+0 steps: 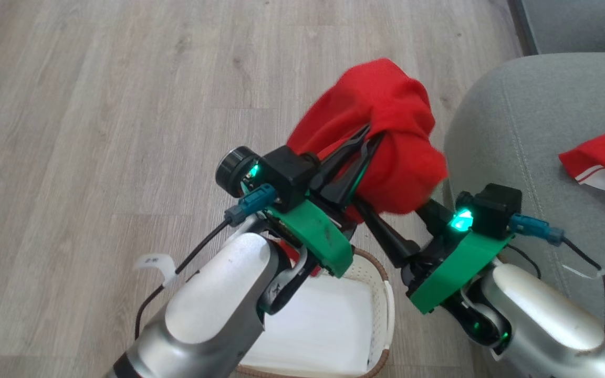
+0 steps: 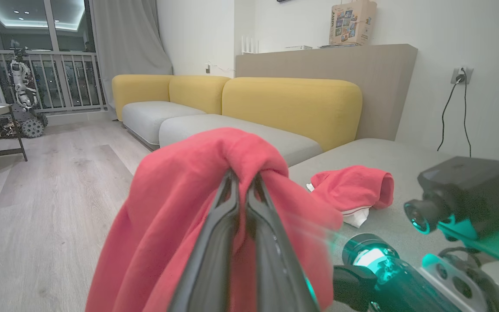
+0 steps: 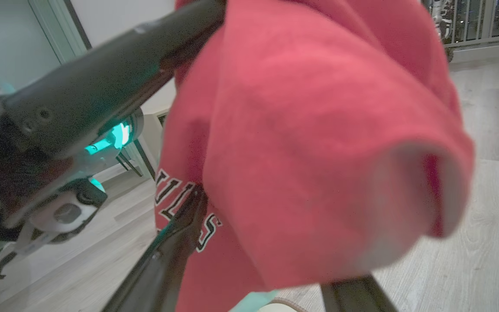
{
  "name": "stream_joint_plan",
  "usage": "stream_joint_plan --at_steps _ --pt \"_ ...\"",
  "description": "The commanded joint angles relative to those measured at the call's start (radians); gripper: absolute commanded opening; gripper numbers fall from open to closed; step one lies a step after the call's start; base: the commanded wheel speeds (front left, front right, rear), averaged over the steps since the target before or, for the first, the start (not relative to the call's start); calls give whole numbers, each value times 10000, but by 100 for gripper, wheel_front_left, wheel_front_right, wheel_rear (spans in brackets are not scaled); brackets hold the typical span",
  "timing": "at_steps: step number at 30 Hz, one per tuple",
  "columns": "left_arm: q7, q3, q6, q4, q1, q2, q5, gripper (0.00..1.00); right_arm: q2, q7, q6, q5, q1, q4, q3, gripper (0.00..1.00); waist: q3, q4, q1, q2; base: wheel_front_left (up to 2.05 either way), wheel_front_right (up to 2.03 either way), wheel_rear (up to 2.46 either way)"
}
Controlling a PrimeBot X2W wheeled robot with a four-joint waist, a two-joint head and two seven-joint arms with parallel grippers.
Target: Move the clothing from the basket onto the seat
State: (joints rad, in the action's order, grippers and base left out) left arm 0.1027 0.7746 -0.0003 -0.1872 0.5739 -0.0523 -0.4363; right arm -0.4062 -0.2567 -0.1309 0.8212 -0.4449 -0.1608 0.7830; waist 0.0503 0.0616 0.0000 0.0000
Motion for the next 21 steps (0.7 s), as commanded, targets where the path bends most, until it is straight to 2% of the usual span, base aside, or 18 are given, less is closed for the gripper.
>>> stream_joint_plan --at_steps 1,7,8,9,10,12,21 --pt "49 -257 14 299 614 9 -52 0 76 -51 2 42 -335 268 21 100 -15 39 0 0 0 0 0" --pt "115 -60 96 194 649 14 -225 0 188 -51 2 -46 -469 130 113 100 -47 141 0 0 0 0 0" --pt "125 -43 112 176 656 14 -244 0 191 -51 2 -53 -467 122 114 69 -51 144 0 0 0 0 0" --pt "134 -29 127 160 661 15 -260 0 187 -51 2 -59 -459 116 113 46 -54 142 0 0 0 0 0" --pt "144 -18 143 143 664 15 -272 0 180 -51 2 -66 -446 111 112 26 -58 137 0 0 0 0 0" --pt "156 -5 175 109 662 15 -296 0 159 -51 2 -83 -423 101 103 0 -67 115 0 0 0 0 0" --pt "222 -45 273 -115 486 -90 -441 0 -2 -51 2 -218 -157 261 -148 0 -114 -30 0 0 0 0 0"
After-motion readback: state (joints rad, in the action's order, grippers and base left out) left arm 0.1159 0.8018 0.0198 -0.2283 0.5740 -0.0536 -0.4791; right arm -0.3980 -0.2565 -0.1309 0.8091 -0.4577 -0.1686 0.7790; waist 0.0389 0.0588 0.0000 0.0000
